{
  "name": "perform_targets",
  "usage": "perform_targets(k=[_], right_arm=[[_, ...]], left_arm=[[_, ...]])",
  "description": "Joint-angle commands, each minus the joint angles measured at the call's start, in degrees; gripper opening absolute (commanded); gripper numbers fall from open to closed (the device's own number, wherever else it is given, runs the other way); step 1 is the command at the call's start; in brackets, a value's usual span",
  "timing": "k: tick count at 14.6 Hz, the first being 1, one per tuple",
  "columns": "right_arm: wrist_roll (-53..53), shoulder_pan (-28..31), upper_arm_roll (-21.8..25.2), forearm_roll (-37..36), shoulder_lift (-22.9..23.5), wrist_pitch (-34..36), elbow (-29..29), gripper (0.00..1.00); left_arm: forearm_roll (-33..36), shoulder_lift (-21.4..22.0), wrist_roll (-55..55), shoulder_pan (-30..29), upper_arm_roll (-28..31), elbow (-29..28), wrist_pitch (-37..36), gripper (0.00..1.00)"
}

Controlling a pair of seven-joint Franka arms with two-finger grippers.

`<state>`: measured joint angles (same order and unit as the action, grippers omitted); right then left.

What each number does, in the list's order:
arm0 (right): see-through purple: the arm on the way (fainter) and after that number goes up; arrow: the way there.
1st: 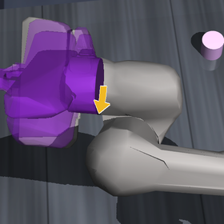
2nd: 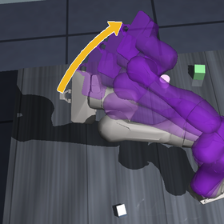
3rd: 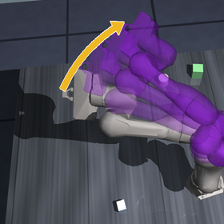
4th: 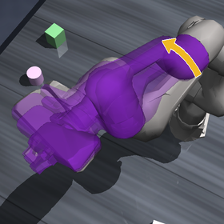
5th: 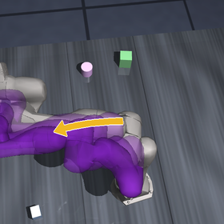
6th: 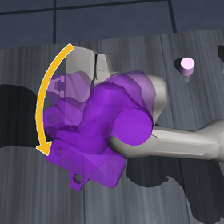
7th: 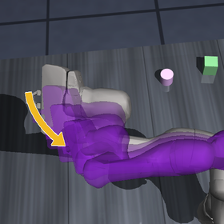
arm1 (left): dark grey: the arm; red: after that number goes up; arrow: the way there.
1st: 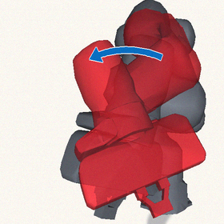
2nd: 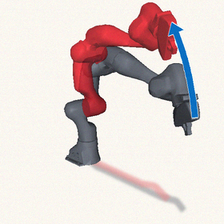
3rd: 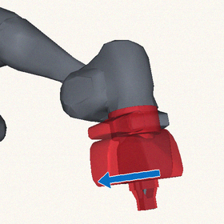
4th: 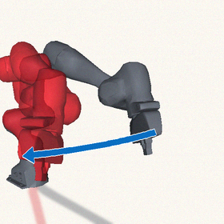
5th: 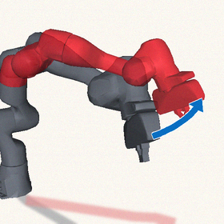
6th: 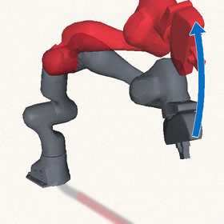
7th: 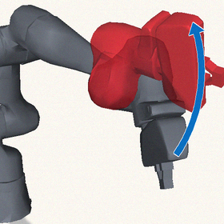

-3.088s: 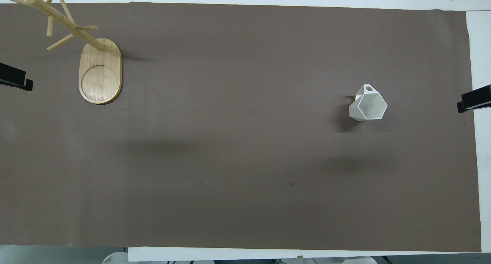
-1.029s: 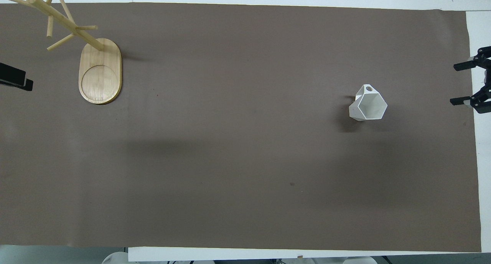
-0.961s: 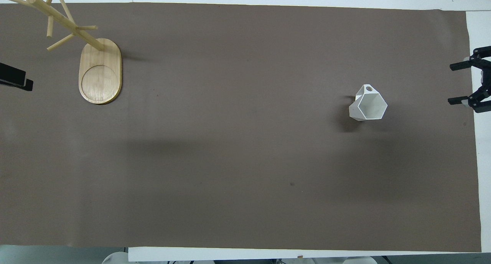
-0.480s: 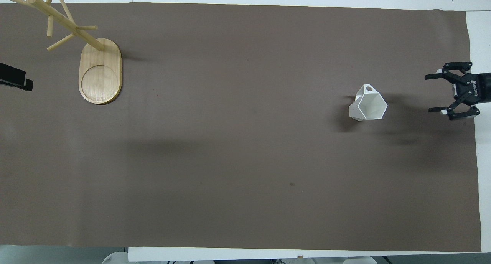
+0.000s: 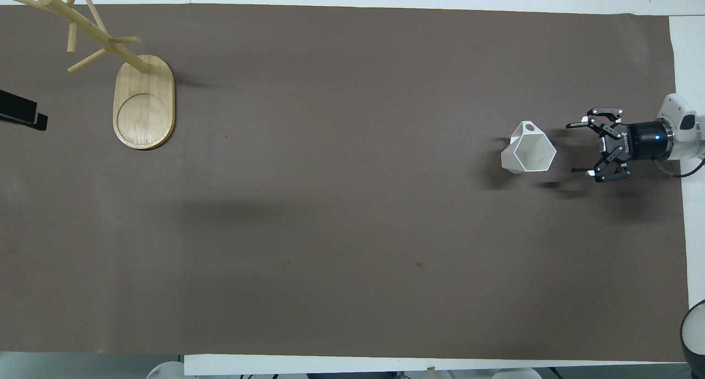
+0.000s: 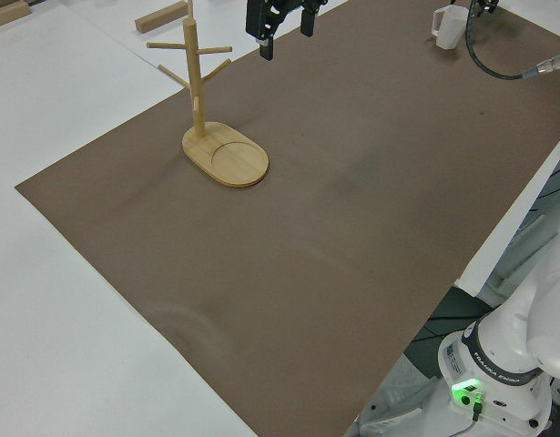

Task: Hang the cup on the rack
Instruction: 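Move the open right gripper toward the white hexagonal cup, then close the right gripper on the white cup's body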

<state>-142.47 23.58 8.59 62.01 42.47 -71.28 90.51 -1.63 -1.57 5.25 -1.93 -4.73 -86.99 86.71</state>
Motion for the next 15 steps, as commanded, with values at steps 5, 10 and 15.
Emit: perform_targets(k=[5, 10, 15], right_arm=[[-2.29, -1.69, -0.15, 1.71, -1.43, -5.53, 4.85, 1.0], [-3.08, -3.36, -0.15, 1.71, -1.69, -7.38, 6.7, 1.0], [-3.95, -4.59, -0.15, 1.71, -1.78, -7.3, 7.05, 1.0]], left_arm=[[-0.48, 1.31, 0.29, -1.15, -0.81, -1.6, 0.22, 1.0], [-0.48, 1.31, 0.29, -1.15, -0.81, -1.6, 0.22, 1.0], [-0.48, 1.31, 0.29, -1.15, -0.81, -1.6, 0.22, 1.0]])
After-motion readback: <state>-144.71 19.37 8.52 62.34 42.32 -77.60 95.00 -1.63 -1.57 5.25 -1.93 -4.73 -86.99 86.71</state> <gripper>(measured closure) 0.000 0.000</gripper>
